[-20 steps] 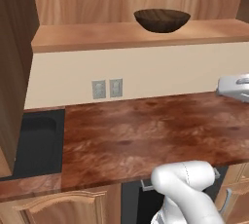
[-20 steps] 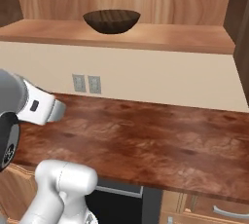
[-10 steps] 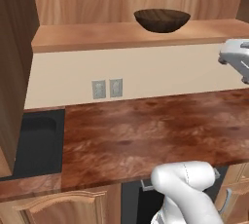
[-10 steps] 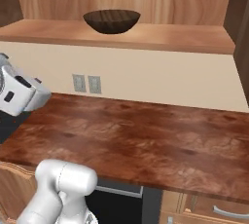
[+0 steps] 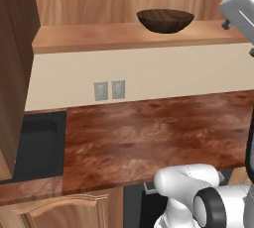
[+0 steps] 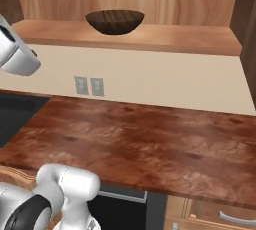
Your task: Pick up the bowls from the cabinet and place each bowl in front of a stool on the dining counter.
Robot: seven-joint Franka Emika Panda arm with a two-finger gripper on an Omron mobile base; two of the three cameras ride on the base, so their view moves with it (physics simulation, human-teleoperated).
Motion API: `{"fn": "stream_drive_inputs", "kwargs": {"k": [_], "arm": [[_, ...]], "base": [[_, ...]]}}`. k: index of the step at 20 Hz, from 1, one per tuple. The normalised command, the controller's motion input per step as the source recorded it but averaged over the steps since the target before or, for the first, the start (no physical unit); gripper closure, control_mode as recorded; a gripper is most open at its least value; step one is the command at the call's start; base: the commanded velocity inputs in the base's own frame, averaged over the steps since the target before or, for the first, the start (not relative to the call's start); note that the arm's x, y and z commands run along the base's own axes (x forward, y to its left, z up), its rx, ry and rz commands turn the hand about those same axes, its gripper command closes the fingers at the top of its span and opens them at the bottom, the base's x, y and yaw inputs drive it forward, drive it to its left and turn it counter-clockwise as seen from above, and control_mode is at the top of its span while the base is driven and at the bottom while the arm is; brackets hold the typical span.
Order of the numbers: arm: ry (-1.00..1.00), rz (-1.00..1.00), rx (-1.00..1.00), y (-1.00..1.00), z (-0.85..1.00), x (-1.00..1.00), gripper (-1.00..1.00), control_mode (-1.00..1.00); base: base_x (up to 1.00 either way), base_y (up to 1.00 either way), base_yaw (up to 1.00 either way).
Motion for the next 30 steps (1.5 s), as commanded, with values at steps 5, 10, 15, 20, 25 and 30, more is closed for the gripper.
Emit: {"fn": "stream_drive_inputs", "kwargs": {"k": [5,10,15,20,25,30], "arm": [[-0.01,-0.03,0.1,-0.36,-0.3,0.38,-1.0,-1.0],[-0.17,0.0,0.14,-0.31,-0.7,0.4,-1.0,-1.0],[-0.15,0.0,0.17,-0.22,-0.37,0.49,-1.0,-1.0],[-0.02,0.0,0.12,-0.05,0.02,0.69,-1.0,-1.0],[0.08,0.0,0.07,0.0,0.19,0.86,-1.0,-1.0],[0.16,0.0,0.02,0.0,0.22,0.78,-1.0,-1.0]], "base": [[0.0,0.0,0.0],[0.0,0.0,0.0],[0.0,0.0,0.0],[0.0,0.0,0.0],[0.0,0.0,0.0],[0.0,0.0,0.0]]}}
